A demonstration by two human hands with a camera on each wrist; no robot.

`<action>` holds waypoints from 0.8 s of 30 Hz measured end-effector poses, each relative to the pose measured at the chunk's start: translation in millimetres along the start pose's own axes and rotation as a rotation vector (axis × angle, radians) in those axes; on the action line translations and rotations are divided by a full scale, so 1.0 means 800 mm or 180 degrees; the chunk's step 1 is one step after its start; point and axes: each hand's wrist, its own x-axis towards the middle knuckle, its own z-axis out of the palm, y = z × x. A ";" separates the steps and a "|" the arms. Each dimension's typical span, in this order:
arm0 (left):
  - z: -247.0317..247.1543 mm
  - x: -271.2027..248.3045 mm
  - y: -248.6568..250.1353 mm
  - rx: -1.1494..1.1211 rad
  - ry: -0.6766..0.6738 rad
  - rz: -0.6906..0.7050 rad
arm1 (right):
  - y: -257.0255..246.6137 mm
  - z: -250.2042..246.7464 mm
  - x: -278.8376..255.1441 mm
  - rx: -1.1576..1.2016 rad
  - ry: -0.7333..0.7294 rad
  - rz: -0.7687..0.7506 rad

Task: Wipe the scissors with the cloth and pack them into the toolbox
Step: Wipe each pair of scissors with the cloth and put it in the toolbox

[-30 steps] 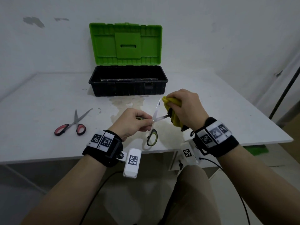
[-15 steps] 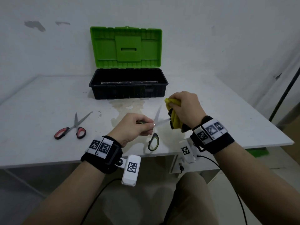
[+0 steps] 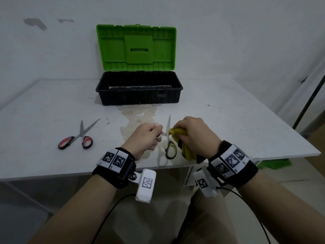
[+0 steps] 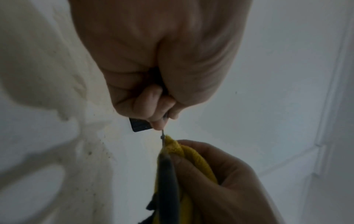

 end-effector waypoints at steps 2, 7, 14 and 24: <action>-0.001 0.001 -0.003 0.0226 0.0139 0.0056 | 0.003 -0.006 0.001 -0.0018 0.0034 -0.0018; 0.000 0.002 -0.003 0.0563 0.0349 0.0346 | -0.016 -0.006 -0.001 0.0194 -0.0099 -0.0455; -0.003 -0.005 -0.006 0.0847 0.0466 0.0918 | -0.003 -0.023 -0.003 -0.0117 -0.0195 -0.0333; 0.000 -0.003 -0.006 0.0706 0.0373 0.0957 | -0.008 -0.024 -0.017 -0.0183 -0.0461 -0.0548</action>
